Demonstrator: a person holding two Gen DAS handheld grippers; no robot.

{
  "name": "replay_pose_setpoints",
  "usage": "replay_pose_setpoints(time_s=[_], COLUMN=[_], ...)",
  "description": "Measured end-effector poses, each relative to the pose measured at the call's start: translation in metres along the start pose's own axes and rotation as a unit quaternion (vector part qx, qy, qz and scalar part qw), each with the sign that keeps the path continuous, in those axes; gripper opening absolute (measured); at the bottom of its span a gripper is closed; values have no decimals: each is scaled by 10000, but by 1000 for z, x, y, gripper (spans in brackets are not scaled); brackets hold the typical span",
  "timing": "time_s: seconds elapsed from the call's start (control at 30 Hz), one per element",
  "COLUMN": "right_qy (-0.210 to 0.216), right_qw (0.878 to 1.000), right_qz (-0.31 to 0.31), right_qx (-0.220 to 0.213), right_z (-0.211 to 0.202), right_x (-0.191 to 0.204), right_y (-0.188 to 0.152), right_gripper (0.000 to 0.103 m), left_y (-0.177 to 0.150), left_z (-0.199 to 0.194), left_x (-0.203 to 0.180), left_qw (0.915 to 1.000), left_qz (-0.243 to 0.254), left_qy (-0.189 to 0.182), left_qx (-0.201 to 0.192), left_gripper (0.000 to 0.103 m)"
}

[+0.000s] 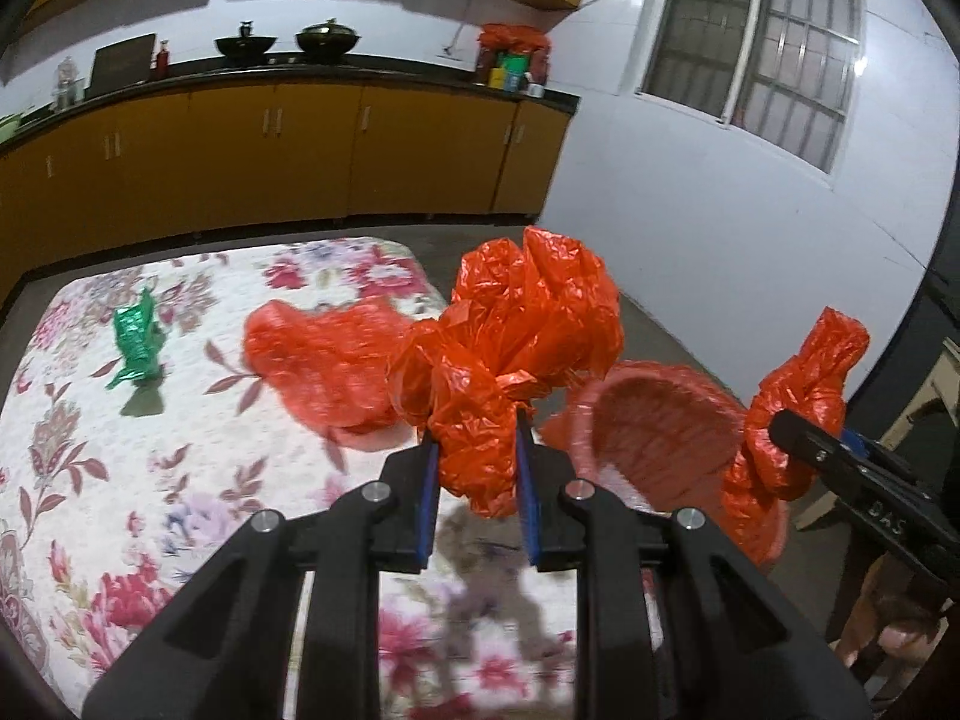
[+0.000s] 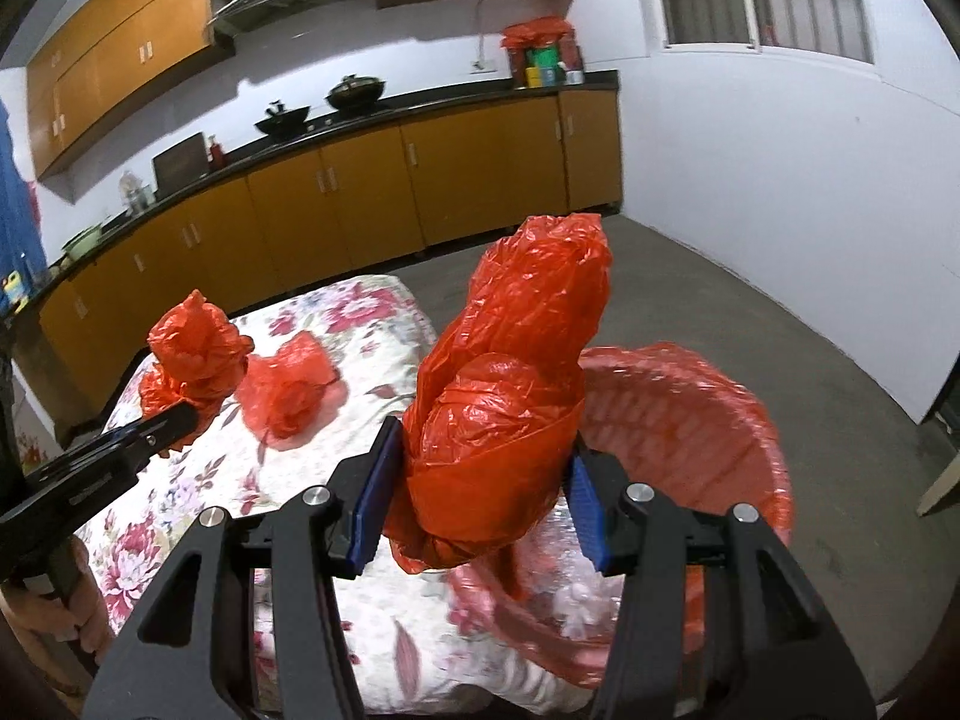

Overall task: Collect trash
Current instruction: 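Carry both orange bags over the bin and open both tools to drop them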

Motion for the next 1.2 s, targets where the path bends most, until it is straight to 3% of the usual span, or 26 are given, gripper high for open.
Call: replay_pose_setpoints(time_s=[0.63,1.07,1.13,1.2], right_qy=[-315,-293,-252,-216], right_qw=[9982,9952,9949,9946], right_qz=[489,903,955,999], right_qx=[-125,-218,-206,-168], right_z=[-12,-8,-5,-1], right_x=[-58,-93,-97,-101], right_y=[1,16,18,18], right_gripper=[52,53,55,64], left_y=[0,-4,-8,-12], left_z=[24,72,82,93], left_x=[-84,-127,-133,-136], left_qw=[9968,9908,9894,9879], left_qz=[430,535,571,588], left_qy=[-634,-1066,-1110,-1142], left_qx=[243,636,740,871], left_gripper=[22,24,26,30])
Point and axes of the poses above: each gripper's, at about its wrist camera, not at the fingertips, and z roughly the way its jaws point, x to its left, y to its top, the point moved 7 cm from there along z, roughly the way its jaws point, and after that the axes turned 11 degrees about x, right-handed, at the moved point
